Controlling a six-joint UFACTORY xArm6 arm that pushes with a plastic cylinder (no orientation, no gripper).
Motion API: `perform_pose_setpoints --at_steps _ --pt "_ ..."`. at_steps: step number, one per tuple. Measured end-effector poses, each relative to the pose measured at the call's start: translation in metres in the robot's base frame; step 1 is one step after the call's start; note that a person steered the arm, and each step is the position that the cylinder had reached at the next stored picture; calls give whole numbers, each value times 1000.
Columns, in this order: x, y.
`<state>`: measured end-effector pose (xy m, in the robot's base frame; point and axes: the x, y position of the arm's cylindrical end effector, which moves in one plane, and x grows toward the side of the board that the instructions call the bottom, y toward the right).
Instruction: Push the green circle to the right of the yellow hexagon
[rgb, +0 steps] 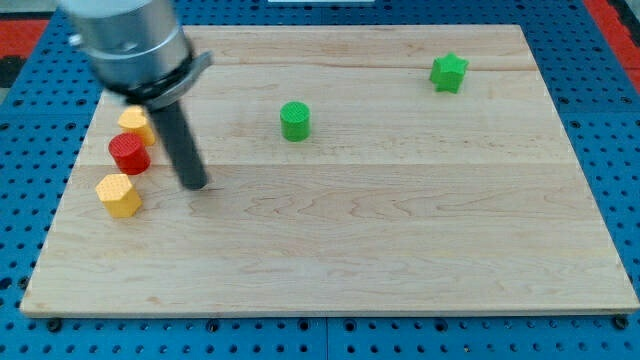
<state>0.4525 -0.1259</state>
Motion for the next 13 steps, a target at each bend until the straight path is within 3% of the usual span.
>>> perform_pose_setpoints --at_steps 2,3,4,6,7,9,13 --pt "-109 23" --pt "-106 97" --pt "-20 113" --pt "33 132" --pt "60 93" --pt "48 41" --pt "45 -3"
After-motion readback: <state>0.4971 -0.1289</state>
